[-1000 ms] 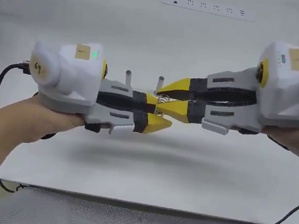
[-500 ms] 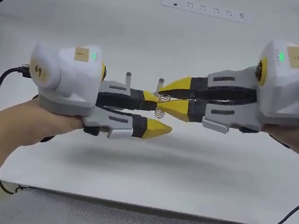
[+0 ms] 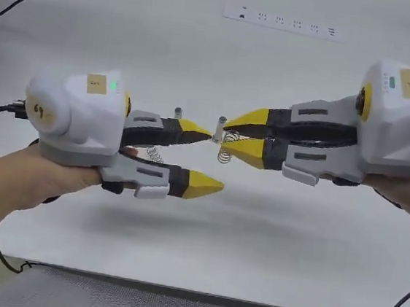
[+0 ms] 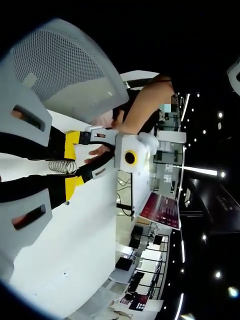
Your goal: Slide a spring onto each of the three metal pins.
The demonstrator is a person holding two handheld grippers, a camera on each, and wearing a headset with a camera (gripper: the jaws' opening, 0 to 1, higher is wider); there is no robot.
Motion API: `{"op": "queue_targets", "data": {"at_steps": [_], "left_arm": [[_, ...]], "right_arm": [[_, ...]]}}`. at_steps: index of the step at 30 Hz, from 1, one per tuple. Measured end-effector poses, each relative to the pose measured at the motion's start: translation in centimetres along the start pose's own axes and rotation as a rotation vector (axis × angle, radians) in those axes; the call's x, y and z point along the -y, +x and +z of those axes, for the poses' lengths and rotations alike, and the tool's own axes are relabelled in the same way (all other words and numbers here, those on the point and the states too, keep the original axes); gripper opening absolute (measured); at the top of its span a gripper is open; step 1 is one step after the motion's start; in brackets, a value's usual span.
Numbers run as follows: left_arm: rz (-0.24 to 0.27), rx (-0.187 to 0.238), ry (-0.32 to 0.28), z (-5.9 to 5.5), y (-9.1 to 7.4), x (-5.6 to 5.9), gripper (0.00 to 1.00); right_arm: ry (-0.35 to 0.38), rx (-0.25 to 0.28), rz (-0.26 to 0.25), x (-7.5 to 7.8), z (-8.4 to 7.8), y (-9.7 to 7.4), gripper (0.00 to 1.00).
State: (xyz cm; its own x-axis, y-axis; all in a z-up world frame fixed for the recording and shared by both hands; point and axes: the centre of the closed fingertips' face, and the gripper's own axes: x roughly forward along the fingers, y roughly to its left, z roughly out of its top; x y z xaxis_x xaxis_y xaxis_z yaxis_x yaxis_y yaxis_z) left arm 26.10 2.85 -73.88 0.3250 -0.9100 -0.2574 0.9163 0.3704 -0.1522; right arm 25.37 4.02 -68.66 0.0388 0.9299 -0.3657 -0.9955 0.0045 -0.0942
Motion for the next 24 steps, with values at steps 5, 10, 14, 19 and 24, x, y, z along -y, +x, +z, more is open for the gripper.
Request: {"op": "queue_targets", "data": {"at_steps": [5,10,14,19,24], "left_arm": [[0.039,-0.018,-0.004,-1.0,-1.3,-0.6,0.46],[0.11,-0.014,-0.003,-1.5,-2.5,-1.7,0.57],[0.161,0.007,-0.011,-1.4,-3.4,-2.5,0.67],[0.2,-0.008,-0.007,-2.1,-4.3,-2.9,0.72],[0.228,-0.009,-0.009,-2.3,-4.9,-3.3,0.83]], "right_arm": [[0.004,0.001,-0.016,0.4,0.0,-0.3,0.06],[0.007,-0.003,-0.032,0.9,-0.3,-0.5,0.06],[0.009,-0.005,-0.045,1.1,-0.4,-0.6,0.07],[0.014,-0.007,-0.056,1.3,-0.6,-0.7,0.07],[0.015,-0.013,-0.077,1.7,-0.9,-0.8,0.07]]}}
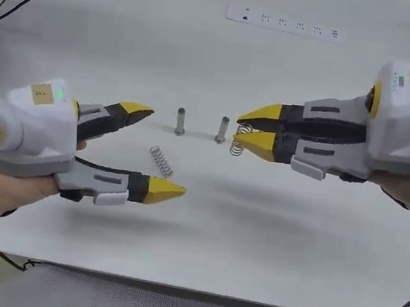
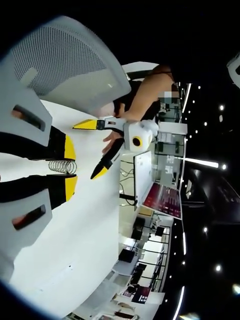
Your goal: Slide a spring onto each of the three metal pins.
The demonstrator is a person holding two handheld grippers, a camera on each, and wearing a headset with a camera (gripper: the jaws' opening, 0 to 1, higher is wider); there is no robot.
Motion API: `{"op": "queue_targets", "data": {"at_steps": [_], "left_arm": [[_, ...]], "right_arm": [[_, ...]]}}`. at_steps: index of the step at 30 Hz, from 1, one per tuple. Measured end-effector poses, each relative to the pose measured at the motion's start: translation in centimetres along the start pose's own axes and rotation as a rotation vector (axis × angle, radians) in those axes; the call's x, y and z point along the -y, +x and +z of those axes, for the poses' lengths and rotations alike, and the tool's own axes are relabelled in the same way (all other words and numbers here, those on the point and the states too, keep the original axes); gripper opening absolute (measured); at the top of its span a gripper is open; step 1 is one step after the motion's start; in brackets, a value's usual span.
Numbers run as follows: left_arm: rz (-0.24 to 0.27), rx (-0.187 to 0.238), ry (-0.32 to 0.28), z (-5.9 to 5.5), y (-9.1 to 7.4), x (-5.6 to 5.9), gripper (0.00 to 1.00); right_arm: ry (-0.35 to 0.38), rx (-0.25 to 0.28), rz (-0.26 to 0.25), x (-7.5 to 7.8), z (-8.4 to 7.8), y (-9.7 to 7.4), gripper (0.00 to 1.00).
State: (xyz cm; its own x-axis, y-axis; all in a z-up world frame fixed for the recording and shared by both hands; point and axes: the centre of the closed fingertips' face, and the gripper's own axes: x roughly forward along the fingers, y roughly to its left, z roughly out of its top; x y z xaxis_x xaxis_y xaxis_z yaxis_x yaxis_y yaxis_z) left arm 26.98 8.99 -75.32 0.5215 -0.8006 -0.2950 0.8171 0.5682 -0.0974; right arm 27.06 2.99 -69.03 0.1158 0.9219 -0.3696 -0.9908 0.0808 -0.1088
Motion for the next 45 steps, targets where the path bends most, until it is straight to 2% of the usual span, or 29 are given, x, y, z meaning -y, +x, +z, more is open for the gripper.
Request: {"op": "queue_targets", "data": {"at_steps": [7,13,19,30,38,45], "left_arm": [[0.045,0.012,-0.009,-0.1,-0.9,-1.1,0.91],[0.058,0.012,-0.02,-0.4,-1.3,-1.4,0.98],[0.078,0.007,-0.022,-0.9,-1.8,-1.9,0.99],[0.075,0.012,-0.042,-0.7,-1.8,-1.9,0.99],[0.08,0.005,-0.049,-1.1,-1.9,-2.0,0.99],[0.083,0.003,-0.057,-1.3,-2.1,-2.1,0.99]], "right_arm": [[0.004,-0.006,-0.01,0.2,-0.3,0.0,0.07],[0.002,-0.013,-0.016,0.4,-0.5,0.0,0.07],[0.004,-0.017,-0.024,0.7,-0.6,0.0,0.07],[0.004,-0.027,-0.031,1.3,-1.0,0.4,0.07],[0.01,-0.043,-0.063,3.0,-1.7,1.1,0.07],[0.03,-0.042,-0.105,5.2,-2.0,1.9,0.07]]}}
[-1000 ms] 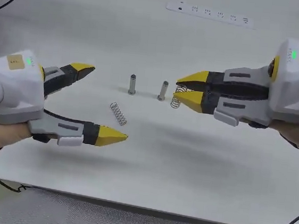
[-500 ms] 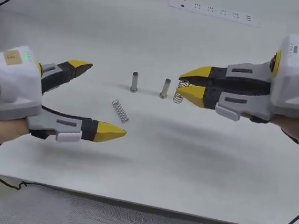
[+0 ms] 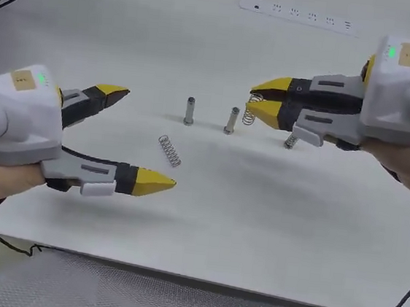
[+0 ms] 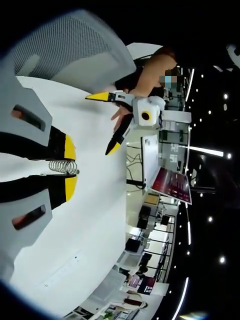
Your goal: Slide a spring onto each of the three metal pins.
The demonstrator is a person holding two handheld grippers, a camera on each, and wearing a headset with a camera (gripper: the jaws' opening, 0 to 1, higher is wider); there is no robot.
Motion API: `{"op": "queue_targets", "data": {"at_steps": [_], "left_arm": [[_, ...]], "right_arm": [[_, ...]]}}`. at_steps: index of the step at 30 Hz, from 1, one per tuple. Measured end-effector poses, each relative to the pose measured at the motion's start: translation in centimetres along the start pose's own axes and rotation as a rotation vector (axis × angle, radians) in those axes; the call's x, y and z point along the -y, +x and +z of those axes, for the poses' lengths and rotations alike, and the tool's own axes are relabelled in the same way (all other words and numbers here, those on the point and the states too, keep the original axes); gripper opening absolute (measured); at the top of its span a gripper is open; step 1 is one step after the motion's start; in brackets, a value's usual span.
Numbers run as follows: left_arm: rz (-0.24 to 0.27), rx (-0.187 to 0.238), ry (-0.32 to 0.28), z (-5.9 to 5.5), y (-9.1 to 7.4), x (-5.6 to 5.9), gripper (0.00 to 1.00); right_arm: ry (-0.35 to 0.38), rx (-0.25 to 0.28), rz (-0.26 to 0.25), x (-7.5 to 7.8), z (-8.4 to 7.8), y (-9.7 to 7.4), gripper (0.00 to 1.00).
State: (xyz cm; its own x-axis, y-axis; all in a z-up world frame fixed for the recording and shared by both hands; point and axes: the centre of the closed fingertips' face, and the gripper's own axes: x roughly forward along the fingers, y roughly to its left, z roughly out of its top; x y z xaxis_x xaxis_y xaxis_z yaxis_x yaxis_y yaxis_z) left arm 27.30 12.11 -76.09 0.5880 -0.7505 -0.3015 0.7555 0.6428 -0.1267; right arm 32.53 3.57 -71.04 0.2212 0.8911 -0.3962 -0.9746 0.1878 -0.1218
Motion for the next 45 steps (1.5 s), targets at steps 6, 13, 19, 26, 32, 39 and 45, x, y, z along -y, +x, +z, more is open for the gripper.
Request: {"op": "queue_targets", "data": {"at_steps": [6,13,19,26,32,39,45], "left_arm": [[0.005,0.004,-0.001,0.1,0.0,-0.1,0.99],[0.006,0.004,-0.004,0.0,-0.1,-0.2,0.99],[0.005,0.007,-0.004,0.0,0.1,-0.1,0.99],[0.009,0.008,0.002,0.2,0.0,-0.3,0.99],[0.018,0.008,0.004,0.1,0.0,-0.6,0.99],[0.019,0.011,-0.002,0.2,0.1,-0.7,0.99],[0.017,0.01,-0.003,0.1,0.1,-0.6,0.99]], "right_arm": [[0.026,-0.004,-0.03,1.4,-0.5,0.8,0.07],[0.05,-0.012,-0.05,2.3,-1.0,1.3,0.07],[0.078,-0.008,-0.062,2.7,-1.2,1.8,0.07],[0.081,-0.019,-0.062,3.0,-1.5,2.5,0.07],[0.09,-0.031,-0.062,3.0,-2.0,2.7,0.07],[0.106,-0.028,-0.068,3.3,-2.0,2.6,0.07],[0.103,-0.034,-0.066,3.2,-2.1,2.6,0.07]]}}
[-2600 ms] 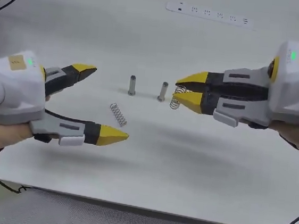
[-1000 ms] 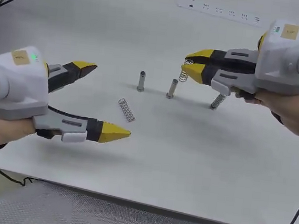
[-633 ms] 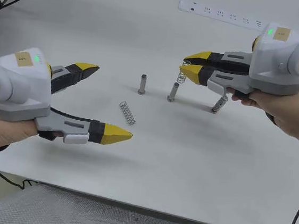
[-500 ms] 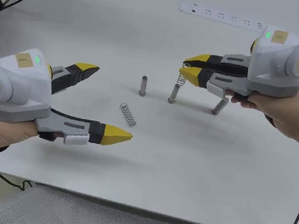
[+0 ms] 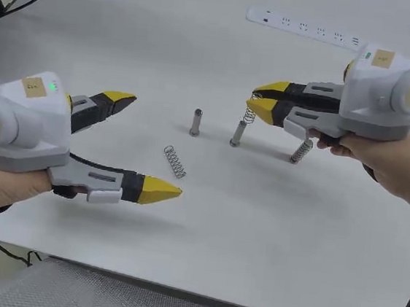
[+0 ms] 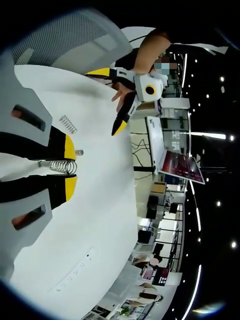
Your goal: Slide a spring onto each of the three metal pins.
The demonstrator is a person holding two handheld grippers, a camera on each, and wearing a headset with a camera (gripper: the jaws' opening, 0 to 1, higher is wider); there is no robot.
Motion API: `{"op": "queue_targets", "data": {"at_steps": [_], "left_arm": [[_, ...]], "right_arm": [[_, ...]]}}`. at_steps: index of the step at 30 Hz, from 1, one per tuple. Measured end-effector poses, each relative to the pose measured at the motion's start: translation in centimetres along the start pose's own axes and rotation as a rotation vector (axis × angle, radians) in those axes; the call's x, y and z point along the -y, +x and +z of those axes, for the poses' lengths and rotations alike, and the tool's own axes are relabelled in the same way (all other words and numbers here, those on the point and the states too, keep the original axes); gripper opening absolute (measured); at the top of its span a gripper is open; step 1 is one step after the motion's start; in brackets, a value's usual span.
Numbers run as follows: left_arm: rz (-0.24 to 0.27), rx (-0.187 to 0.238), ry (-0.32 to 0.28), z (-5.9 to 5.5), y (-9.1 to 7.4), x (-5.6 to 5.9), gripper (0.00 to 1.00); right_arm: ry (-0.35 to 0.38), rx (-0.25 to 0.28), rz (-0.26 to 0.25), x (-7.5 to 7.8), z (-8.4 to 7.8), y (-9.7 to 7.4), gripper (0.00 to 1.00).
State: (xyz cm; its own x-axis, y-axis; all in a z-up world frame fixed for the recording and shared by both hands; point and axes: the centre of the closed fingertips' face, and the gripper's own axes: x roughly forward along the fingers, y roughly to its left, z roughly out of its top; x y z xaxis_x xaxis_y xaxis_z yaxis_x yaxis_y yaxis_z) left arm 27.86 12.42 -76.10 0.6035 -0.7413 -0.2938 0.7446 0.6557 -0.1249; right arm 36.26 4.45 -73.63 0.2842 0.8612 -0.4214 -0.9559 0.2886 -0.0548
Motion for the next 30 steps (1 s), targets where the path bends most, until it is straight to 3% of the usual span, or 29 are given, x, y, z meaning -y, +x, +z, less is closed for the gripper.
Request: {"op": "queue_targets", "data": {"at_steps": [30], "left_arm": [[0.007,-0.006,-0.009,-0.36,-0.44,-0.08,0.99]], "right_arm": [[0.034,-0.015,0.0,0.05,-0.88,0.76,0.07]]}}
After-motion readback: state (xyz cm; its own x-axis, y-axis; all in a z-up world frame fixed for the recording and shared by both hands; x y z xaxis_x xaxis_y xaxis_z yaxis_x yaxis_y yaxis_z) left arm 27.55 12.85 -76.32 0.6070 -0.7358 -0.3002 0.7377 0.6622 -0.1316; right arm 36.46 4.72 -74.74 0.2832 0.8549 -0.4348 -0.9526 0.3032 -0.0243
